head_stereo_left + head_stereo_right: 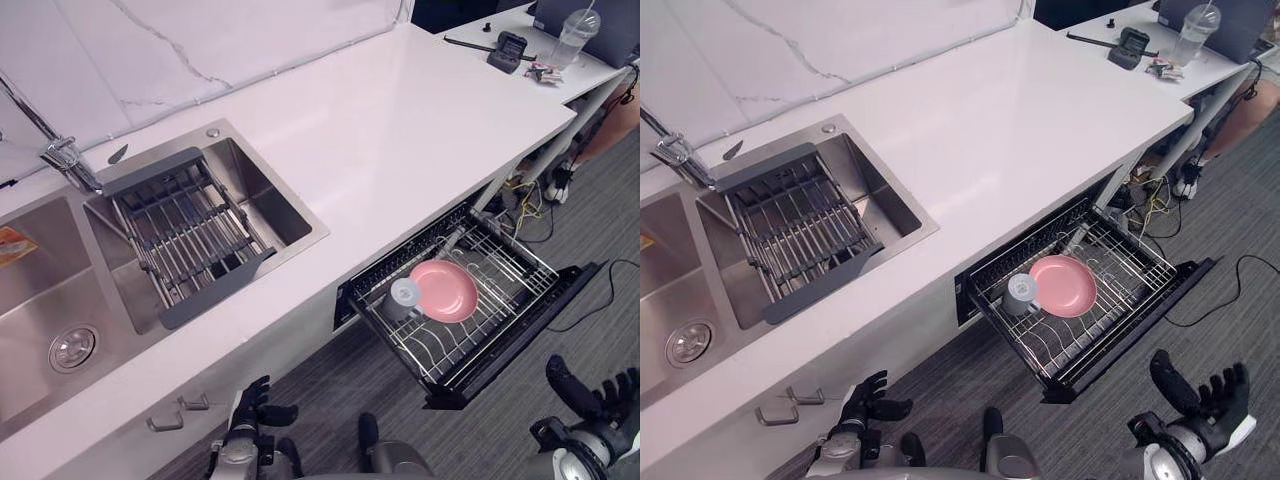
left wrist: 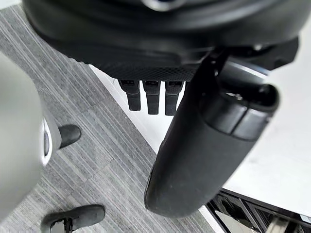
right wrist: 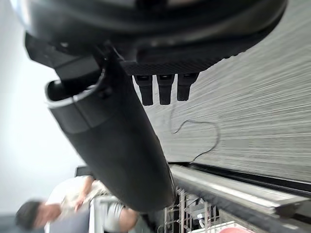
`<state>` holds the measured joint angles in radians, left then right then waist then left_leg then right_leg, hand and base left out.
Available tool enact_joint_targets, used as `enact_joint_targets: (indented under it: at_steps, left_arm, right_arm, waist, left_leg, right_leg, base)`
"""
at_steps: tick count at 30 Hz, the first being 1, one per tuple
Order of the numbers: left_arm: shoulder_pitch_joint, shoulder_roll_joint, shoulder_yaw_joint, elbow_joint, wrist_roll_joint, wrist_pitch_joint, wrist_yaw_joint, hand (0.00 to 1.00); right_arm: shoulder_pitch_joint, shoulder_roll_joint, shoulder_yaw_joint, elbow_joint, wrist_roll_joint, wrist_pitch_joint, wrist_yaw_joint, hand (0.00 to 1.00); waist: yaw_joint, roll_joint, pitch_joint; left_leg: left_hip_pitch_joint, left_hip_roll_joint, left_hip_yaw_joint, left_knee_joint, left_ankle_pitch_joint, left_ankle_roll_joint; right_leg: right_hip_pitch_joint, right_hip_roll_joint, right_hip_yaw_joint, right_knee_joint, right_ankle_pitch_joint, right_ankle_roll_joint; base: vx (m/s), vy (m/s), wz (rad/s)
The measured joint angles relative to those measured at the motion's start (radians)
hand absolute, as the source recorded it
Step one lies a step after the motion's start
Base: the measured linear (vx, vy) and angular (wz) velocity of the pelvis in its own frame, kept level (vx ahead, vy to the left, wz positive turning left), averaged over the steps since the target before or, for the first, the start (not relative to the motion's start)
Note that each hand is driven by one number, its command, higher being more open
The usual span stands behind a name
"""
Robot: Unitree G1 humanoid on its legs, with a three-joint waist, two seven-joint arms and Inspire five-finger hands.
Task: Walk over to the sink, pick up the cup, carry it to the dishwasher, place the cup inside the dishwasher, then close the dishwasher door
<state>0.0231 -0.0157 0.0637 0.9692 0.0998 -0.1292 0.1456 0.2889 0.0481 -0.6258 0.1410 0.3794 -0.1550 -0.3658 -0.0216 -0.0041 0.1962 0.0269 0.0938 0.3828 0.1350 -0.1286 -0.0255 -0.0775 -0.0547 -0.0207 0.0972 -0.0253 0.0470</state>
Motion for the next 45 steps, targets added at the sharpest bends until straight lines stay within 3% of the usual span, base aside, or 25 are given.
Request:
enact_joint_targets:
  at_steps: [12,18,26,33,38,45]
  left_arm:
    - [-0.012,-0.02,-0.032,0.008,0.0,0.0,-0.016,0.9]
    - [-0.02,-0.02,-0.052,0.008,0.0,0.0,-0.021,0.9]
    - [-0.023,-0.005,-0.053,0.01,0.0,-0.007,-0.031,0.9]
    - [-0.023,0.028,-0.053,0.02,0.0,-0.009,-0.037,0.9]
    - [-0.016,0.052,-0.053,0.023,0.0,-0.008,-0.037,0.9]
    - [0.006,0.085,-0.052,0.016,-0.002,-0.008,-0.037,0.9]
  right_arm:
    - [-0.088,-0.013,0.031,0.118,0.19,-0.012,0.104,0.9]
    - [-0.14,-0.052,0.127,0.186,0.268,-0.023,0.168,0.9]
    - [-0.174,-0.09,0.194,0.284,0.347,-0.064,0.201,0.9]
    - [-0.209,-0.127,0.26,0.328,0.397,-0.104,0.204,0.9]
    - [-0.277,-0.152,0.306,0.375,0.45,-0.112,0.204,0.9]
    - [-0.35,-0.169,0.345,0.425,0.466,-0.111,0.204,0.9]
  waist:
    - [0.004,0.005,0.005]
    - [0.013,0.03,0.019]
    - [0.027,0.036,0.021]
    - [0.026,0.036,0.021]
    - [0.028,0.036,0.021]
    - [0.041,0.038,0.021]
  left_leg:
    - [-0.016,0.017,0.083,0.023,-0.018,-0.011]
    - [-0.023,0.017,0.076,0.018,-0.017,-0.013]
    - [-0.033,-0.009,0.003,-0.037,0.029,-0.012]
    - [-0.041,-0.03,-0.048,-0.092,0.082,-0.003]
    - [-0.047,-0.043,-0.142,-0.141,0.112,0.001]
    - [-0.074,-0.047,-0.256,-0.178,0.159,-0.005]
  right_leg:
    - [-0.071,0.02,0.074,0.047,-0.012,-0.001]
    - [-0.076,0.02,0.068,0.044,-0.012,-0.001]
    - [-0.059,-0.004,0.0,0.02,-0.01,0.0]
    - [-0.039,-0.016,-0.042,-0.04,0.034,-0.001]
    - [-0.018,-0.019,-0.094,-0.091,0.07,-0.006]
    - [0.008,-0.021,-0.206,-0.123,0.073,-0.007]
  base:
    - [0.0,-0.001,-0.19]
    - [0.01,-0.004,0.02]
    - [0.0,-0.003,0.28]
    - [-0.04,0.002,0.18]
    - [-0.08,-0.012,0.28]
    - [-0.05,-0.029,0.49]
